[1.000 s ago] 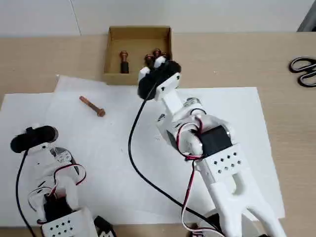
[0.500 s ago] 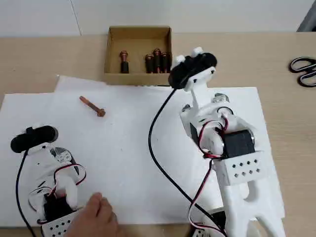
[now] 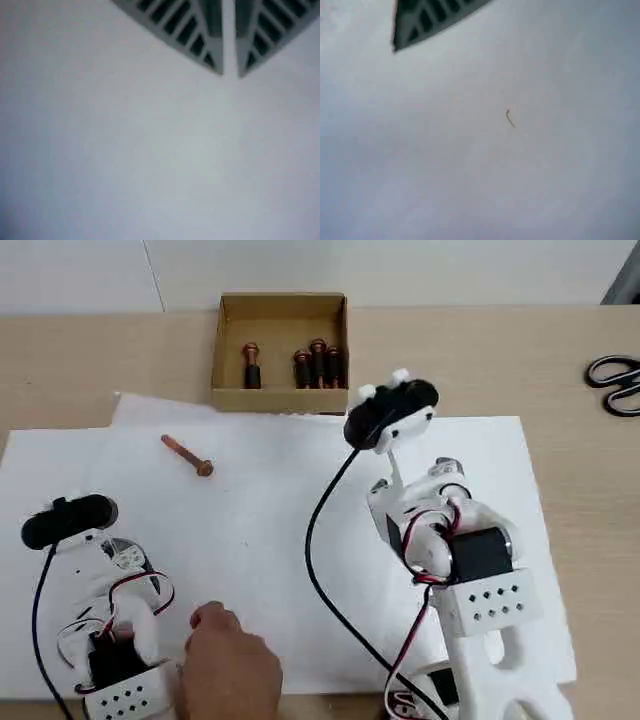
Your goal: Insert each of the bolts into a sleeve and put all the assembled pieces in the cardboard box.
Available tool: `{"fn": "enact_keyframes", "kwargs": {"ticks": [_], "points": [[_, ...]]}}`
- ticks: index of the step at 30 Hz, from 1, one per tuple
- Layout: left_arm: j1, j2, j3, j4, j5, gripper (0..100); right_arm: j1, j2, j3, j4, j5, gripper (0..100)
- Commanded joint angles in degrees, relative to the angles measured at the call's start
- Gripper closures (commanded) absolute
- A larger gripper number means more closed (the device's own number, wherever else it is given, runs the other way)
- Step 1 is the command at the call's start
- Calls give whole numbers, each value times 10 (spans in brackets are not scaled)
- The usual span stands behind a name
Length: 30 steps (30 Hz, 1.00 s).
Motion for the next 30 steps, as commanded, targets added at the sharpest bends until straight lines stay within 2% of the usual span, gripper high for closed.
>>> {"fn": "enact_keyframes", "kwargs": {"ticks": [1,8,30], "points": [[1,-5,-3,-14,0,995,8,-19,11,-26,-2,711],[1,-5,-3,-14,0,995,10,-19,24,-62,-1,711],[1,-5,-3,-14,0,995,17,-23,25,-63,-6,711]]}}
